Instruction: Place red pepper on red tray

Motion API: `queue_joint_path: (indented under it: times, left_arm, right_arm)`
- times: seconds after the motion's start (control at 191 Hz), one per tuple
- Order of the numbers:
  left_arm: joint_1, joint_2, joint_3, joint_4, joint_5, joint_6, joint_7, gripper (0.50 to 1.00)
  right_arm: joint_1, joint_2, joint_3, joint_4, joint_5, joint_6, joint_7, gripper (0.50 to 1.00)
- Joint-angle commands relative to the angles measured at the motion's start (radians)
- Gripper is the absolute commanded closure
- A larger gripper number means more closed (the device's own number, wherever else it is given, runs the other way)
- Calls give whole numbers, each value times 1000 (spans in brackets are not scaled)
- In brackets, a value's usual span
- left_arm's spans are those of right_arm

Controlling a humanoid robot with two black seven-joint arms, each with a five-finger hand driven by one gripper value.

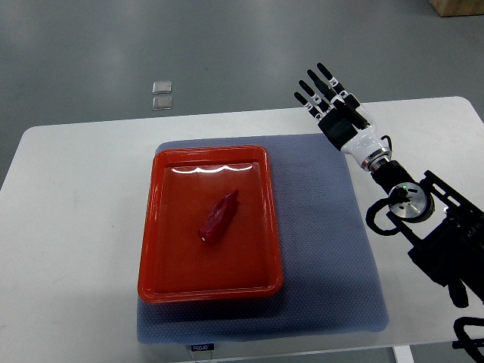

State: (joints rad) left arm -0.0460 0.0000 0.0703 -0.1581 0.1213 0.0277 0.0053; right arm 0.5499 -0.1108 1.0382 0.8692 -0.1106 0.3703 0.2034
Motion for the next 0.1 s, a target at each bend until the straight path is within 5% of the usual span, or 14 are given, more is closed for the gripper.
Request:
queue_joint_path:
  times: [0.0,0.099]
  left_arm:
    - [0,0,-1,0,0,0,1,500]
    - [0,0,-1,0,0,0,-1,500]
  right_arm:
    - [-10,3,-3,-7,0,-2,1,589]
    - [-18,3,-1,-25,-1,-4,1,589]
